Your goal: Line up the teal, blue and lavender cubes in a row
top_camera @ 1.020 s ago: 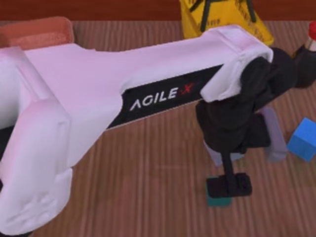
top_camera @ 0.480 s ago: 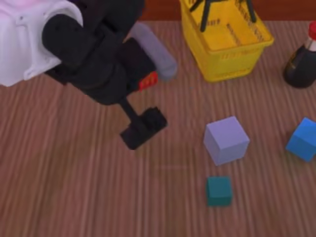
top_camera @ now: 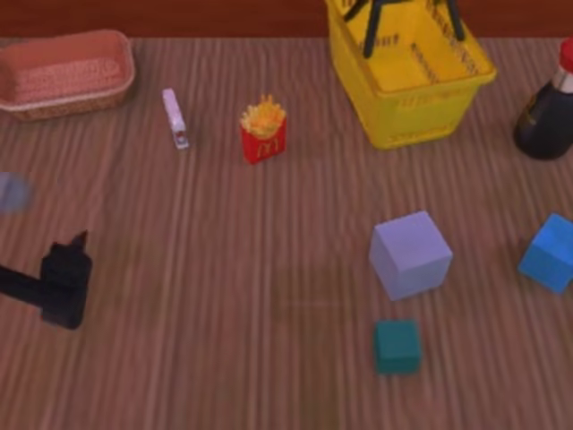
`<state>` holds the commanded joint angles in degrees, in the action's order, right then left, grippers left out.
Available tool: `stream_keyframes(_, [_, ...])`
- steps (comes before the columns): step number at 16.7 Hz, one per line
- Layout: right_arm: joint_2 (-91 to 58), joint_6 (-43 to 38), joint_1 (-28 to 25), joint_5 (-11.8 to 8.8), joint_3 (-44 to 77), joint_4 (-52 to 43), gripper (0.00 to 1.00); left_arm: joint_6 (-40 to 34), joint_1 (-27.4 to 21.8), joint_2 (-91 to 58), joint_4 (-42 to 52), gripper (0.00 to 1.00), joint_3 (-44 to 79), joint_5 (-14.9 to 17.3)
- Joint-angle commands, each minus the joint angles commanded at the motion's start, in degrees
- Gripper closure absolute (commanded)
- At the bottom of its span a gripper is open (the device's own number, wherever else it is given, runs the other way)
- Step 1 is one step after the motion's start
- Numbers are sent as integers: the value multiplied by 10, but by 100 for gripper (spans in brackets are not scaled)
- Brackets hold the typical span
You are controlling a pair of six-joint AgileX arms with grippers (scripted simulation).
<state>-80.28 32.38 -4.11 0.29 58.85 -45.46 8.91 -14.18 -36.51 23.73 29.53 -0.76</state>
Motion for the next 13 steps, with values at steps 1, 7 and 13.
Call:
stream_keyframes(1, [-48, 19, -3, 0, 36, -27, 0, -14, 24, 58, -32, 0, -50, 1])
stream_keyframes(7, [-253, 103, -14, -1, 195, -139, 0, -74, 129, 308, -191, 0, -251, 6])
stream_keyframes(13, [-301, 123, -17, -2, 235, -165, 0, -89, 153, 365, -237, 0, -295, 8])
